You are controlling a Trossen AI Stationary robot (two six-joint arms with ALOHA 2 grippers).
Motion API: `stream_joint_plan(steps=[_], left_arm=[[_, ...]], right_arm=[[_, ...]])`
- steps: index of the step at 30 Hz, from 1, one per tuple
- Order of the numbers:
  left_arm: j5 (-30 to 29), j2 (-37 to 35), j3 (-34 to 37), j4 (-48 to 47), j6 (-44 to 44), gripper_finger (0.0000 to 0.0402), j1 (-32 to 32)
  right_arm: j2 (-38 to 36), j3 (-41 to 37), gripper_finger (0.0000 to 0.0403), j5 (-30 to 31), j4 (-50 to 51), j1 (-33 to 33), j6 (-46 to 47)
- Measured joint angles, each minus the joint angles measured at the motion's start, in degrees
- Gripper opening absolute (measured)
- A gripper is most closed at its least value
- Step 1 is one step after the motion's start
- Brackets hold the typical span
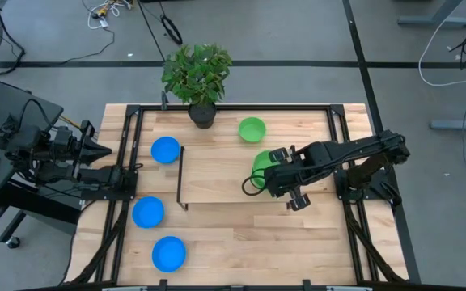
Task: Pick & Place Mini bowls
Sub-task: Stack the right green bowl on the green bowl on the shelf
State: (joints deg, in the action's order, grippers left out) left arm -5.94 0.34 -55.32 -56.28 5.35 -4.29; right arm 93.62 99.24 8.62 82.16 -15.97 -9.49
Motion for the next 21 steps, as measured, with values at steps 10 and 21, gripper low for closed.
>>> stream_joint_plan(steps=[10, 21], left_arm=[[0.0, 0.0, 0.0, 0.0, 0.0, 0.0023, 0.0], [0.0, 0.0, 0.0, 0.0, 0.0, 0.0023, 0.0]], right_arm=[[0.0, 0.0, 0.0000, -0.5, -0.8, 0.0, -1.5], [0.0, 0.0, 0.0000, -0.5, -0.8, 0.0, -1.6]])
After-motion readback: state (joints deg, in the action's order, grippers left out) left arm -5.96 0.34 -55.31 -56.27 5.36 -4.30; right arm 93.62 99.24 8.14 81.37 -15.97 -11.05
